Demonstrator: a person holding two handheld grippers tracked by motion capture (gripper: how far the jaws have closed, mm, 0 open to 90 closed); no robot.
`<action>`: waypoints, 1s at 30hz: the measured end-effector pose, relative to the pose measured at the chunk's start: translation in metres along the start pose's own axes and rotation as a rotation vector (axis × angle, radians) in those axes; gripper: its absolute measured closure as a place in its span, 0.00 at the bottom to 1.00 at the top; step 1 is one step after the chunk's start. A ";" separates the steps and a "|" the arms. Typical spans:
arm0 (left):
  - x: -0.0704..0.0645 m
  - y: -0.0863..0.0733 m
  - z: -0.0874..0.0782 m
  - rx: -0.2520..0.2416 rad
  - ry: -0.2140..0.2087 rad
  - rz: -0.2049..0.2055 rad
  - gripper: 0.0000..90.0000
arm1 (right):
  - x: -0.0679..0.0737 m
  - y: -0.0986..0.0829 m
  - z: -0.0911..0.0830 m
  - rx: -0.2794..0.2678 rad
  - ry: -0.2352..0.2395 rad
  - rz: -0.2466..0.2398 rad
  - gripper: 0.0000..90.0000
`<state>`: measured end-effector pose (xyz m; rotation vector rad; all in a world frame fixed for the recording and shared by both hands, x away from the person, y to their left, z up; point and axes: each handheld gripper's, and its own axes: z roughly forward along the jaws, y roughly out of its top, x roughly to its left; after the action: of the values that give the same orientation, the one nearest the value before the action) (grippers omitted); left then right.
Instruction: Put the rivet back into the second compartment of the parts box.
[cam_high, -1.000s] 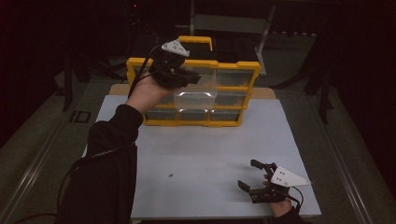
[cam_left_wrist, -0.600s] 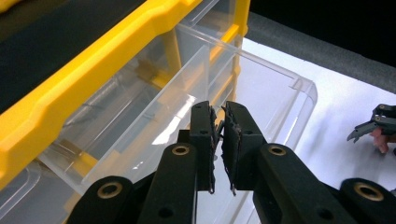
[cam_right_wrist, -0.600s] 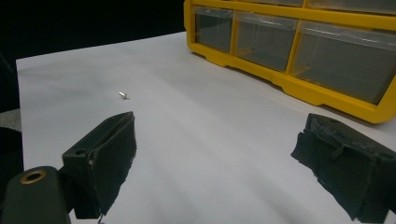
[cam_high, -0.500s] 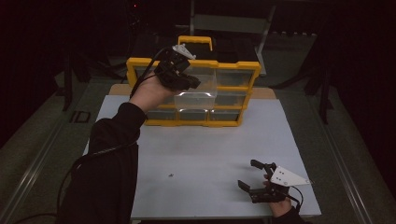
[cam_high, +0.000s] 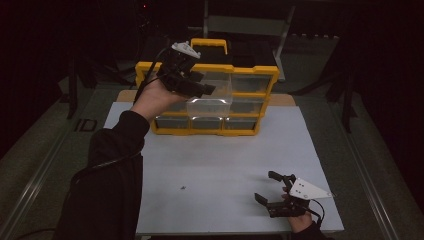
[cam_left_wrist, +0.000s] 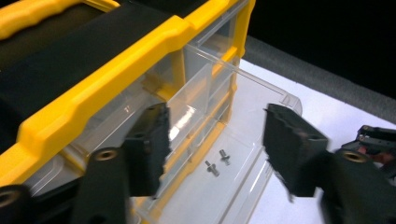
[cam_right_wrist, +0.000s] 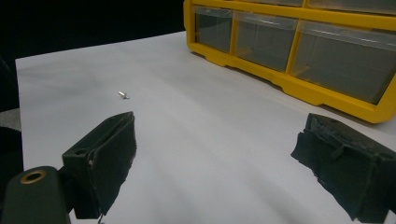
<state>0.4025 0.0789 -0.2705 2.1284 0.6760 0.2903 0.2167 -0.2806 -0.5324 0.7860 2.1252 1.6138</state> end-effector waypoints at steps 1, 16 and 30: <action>0.000 -0.001 -0.002 -0.003 0.010 0.000 0.33 | 0.000 0.000 0.000 0.001 0.000 0.000 0.12; 0.005 -0.040 -0.027 -0.033 0.007 -0.064 0.00 | 0.001 0.000 0.001 0.002 -0.002 -0.010 0.12; -0.019 -0.099 -0.037 -0.043 -0.011 -0.053 0.00 | 0.001 0.000 0.001 0.004 -0.004 -0.009 0.12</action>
<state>0.3351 0.1414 -0.3267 2.0666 0.7129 0.2616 0.2165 -0.2794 -0.5322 0.7792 2.1269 1.6024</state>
